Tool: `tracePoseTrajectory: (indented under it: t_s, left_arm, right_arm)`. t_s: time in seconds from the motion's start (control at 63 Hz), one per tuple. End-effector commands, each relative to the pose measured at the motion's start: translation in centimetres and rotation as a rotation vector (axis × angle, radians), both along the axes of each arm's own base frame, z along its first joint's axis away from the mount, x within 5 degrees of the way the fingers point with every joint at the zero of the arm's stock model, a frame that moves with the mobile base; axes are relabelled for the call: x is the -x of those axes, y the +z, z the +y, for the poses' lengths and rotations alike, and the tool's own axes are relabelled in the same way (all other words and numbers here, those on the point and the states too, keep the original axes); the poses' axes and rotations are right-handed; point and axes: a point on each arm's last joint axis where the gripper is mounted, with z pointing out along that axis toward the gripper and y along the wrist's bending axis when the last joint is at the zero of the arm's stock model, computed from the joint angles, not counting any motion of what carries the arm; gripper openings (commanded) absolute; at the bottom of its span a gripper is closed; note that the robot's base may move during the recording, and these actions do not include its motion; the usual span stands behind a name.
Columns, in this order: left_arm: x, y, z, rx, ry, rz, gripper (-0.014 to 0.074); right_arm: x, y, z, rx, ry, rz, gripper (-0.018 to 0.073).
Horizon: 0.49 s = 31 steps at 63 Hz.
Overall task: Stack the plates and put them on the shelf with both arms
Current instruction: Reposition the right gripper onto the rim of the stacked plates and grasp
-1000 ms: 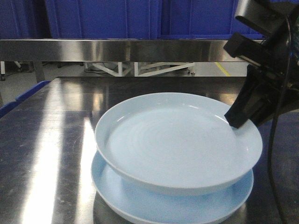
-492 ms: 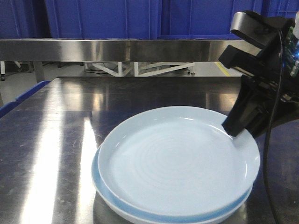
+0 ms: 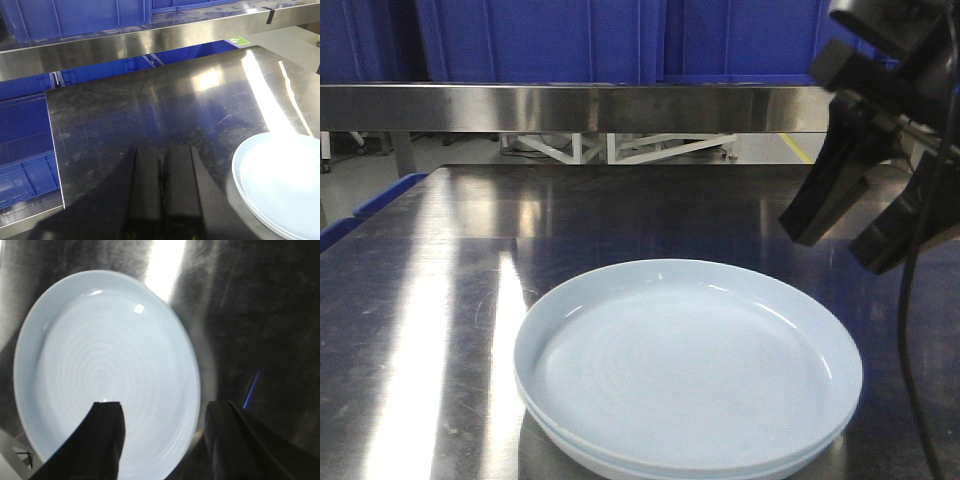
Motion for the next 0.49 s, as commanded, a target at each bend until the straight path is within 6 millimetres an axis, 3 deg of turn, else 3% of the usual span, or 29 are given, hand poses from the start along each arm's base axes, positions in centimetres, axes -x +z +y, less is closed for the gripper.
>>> tracePoseTrajectory:
  t_s: [0.0,0.476]
  left_arm:
    - [0.1,1.6,-0.4,0.052,-0.04,-0.085,0.0084]
    - [0.1,1.6,-0.4,0.051,-0.04,-0.086,0.0084]
  right_arm:
    - [0.6,2.0,0.1,-0.031,0.019,-0.057,0.0478]
    - [-0.1,-1.7,0.1,0.004,-0.033,0.019,0.0478]
